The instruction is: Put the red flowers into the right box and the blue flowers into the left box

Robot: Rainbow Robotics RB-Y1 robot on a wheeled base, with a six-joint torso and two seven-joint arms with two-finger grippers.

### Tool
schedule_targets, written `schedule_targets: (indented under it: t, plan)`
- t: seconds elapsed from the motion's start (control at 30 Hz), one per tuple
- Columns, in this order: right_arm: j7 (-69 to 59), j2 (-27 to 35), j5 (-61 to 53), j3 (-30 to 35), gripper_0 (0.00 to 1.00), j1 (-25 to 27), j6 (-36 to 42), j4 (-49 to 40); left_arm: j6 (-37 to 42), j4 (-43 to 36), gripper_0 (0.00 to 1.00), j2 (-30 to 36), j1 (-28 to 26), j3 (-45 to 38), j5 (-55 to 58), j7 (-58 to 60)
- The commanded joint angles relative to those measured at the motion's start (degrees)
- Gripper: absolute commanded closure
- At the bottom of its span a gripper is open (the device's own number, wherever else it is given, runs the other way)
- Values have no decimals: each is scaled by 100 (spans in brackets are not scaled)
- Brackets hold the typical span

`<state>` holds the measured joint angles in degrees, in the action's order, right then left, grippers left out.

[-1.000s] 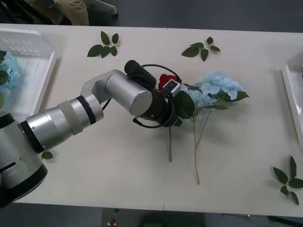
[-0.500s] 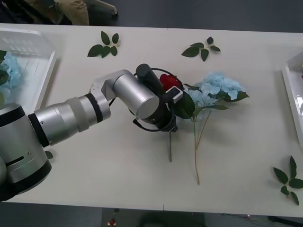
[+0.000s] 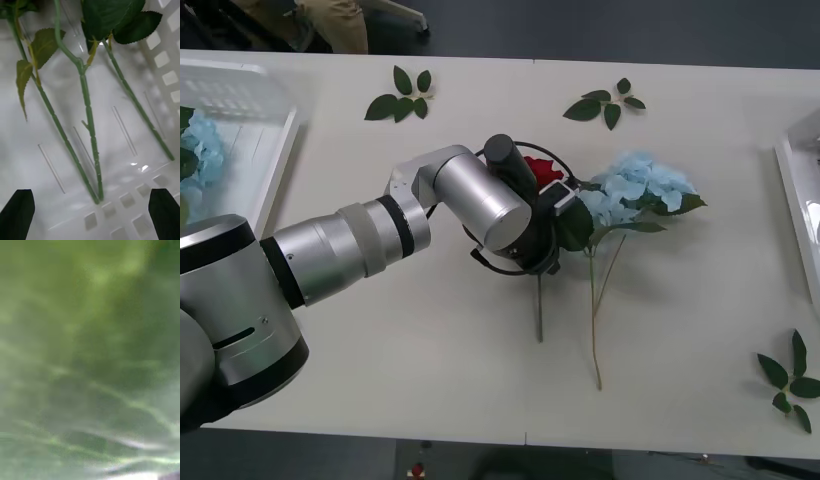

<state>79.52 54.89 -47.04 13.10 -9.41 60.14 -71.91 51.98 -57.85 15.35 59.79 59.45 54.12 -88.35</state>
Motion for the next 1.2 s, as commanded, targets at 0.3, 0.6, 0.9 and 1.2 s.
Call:
schedule_targets:
  t: [0.3,0.6,0.9,1.2]
  plan:
    - [-15,66,-288,123,10,-78,973,-1422,-3,-42,15,-190,138,66,-763,81]
    - [-657,-277,-411,123,10,10,1597,-2697,102,-42,54,-190,138,66,-710,116]
    - [-1263,-497,-754,123,10,484,1694,-4015,129,-42,77,-181,138,66,-657,143]
    - [-1369,-690,-798,-282,10,581,1501,-4587,129,-33,100,-181,138,66,-640,213]
